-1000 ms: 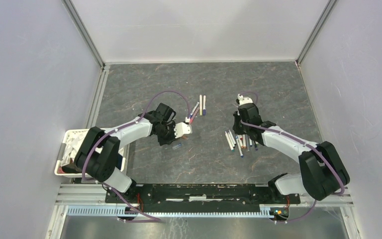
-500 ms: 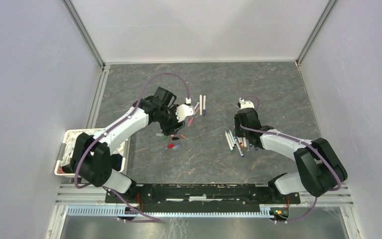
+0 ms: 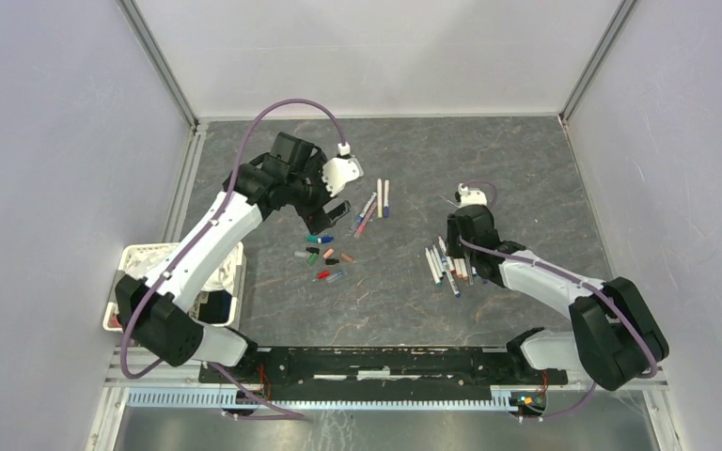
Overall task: Open the pen caps
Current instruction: Place the pen at the center of the board, then pick up the pen from the center of the board.
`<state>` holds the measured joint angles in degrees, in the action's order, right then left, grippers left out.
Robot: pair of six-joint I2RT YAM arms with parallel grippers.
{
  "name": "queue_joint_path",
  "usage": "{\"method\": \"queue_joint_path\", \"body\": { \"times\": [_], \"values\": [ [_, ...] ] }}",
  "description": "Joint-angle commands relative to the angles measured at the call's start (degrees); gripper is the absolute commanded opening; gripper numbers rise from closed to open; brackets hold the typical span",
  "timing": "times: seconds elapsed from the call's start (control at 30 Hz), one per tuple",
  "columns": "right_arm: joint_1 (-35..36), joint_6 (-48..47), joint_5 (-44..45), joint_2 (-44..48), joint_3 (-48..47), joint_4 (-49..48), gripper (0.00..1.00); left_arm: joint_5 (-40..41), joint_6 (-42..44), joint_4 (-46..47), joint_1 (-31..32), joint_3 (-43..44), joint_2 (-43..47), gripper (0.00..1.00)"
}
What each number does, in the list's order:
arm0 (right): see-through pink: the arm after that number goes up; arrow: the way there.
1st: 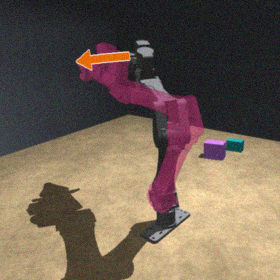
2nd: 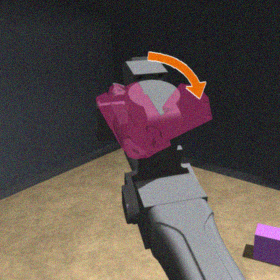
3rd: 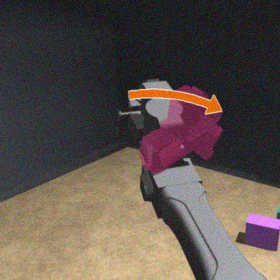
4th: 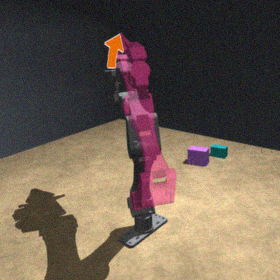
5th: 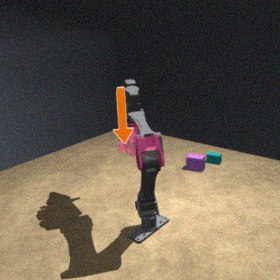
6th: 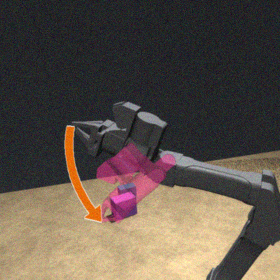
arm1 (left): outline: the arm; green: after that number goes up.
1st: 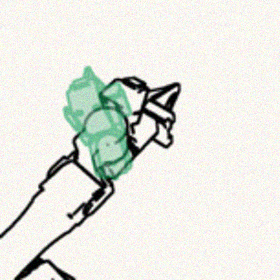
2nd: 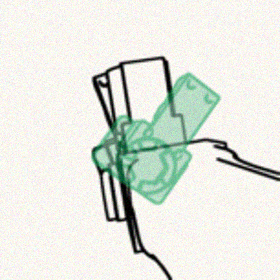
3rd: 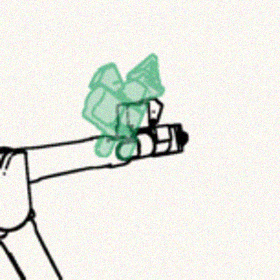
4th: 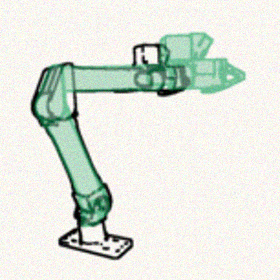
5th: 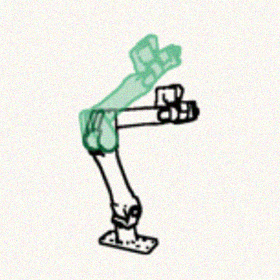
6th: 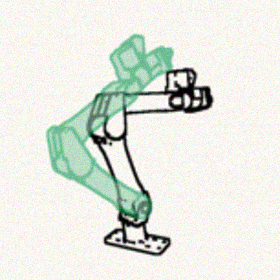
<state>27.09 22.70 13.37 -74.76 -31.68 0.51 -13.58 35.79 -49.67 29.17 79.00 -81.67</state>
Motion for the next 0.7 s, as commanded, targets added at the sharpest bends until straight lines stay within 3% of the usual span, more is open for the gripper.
{"method": "queue_joint_path", "body": {
  "times": [0.0,0.2,0.47,0.67],
  "values": [
    [0.9,0.1,0.0,0.6,-5.9,-0.7,0.34,5.2,-5.5,2.0,-0.9,2.1,4.3,1.00],
    [3.8,-1.3,0.9,-11.6,-21.1,2.7,0.39,13.3,-8.7,7.6,-2.3,-1.7,7.7,1.00],
    [6.5,-1.2,3.2,-34.4,-45.0,8.3,0.45,7.3,-9.0,5.9,-2.7,-5.2,9.4,1.00],
    [6.4,-0.6,4.9,-45.1,-55.3,11.0,0.46,6.3,-9.3,5.7,-2.7,-7.2,10.7,1.00]
  ]
}}
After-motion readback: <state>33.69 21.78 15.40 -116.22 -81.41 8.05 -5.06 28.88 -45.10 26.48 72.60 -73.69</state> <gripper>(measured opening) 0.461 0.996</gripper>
